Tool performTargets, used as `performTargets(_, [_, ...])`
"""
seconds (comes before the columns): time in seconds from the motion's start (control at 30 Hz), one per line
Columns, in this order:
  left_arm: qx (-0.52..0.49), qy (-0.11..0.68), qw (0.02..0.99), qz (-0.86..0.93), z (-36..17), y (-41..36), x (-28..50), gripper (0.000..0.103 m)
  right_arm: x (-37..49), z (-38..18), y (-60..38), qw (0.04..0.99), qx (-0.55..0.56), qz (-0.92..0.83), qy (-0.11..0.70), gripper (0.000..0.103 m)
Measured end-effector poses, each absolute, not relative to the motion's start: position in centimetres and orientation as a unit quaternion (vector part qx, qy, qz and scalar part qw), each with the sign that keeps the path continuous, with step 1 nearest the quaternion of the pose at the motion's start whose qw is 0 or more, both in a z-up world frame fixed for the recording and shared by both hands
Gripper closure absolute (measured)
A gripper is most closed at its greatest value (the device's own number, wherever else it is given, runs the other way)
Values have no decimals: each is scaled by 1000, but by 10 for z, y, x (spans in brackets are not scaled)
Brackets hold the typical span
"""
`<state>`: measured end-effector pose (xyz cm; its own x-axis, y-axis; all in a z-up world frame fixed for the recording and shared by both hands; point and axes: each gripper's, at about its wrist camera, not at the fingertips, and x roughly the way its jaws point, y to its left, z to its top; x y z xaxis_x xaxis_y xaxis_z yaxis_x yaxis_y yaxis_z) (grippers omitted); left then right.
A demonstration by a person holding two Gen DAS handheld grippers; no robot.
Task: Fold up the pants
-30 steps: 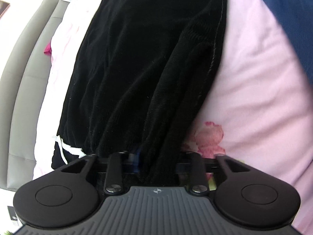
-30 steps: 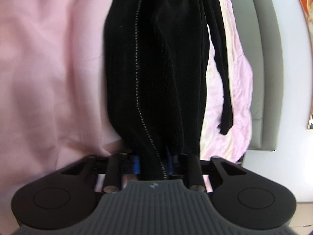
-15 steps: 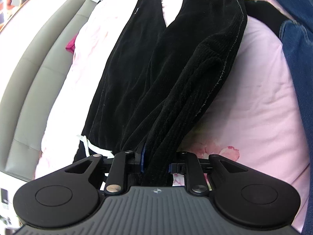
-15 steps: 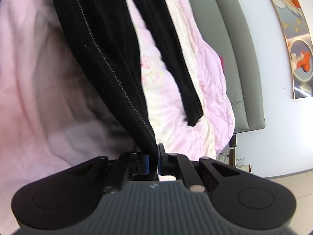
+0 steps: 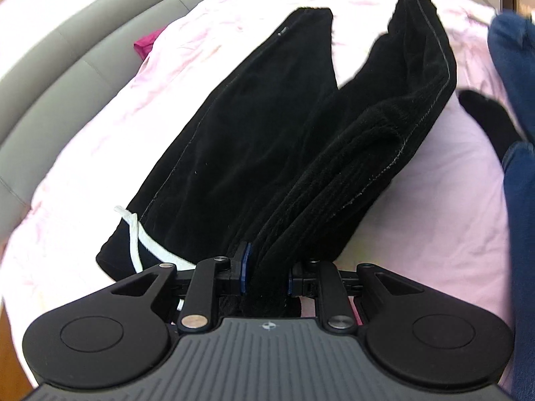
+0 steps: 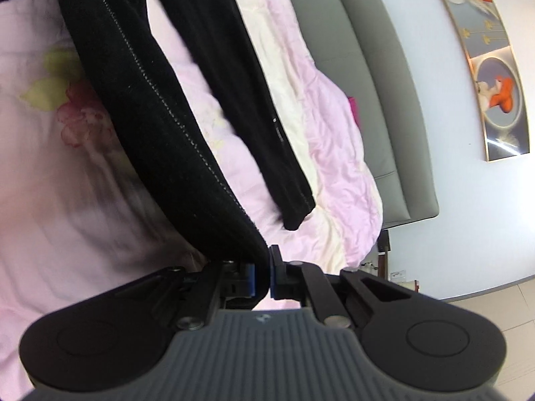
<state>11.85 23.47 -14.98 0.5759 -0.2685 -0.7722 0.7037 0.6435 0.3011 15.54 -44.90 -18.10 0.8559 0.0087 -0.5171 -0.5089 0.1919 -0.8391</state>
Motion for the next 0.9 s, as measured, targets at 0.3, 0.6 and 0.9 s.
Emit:
performTargets(0.3, [219,391,858,-251,-91,277,277,76,324,-125,-420,747,-626,142,175,103])
performTargets(0.6, [243,513,818,-98,-197,269,385,44,524,-210,-337,675,-674,75,290,90])
performTargets(0.9, [121,458,879,-56,-164,318,360,14,542,-225,-412,745,-550,-51,373,90])
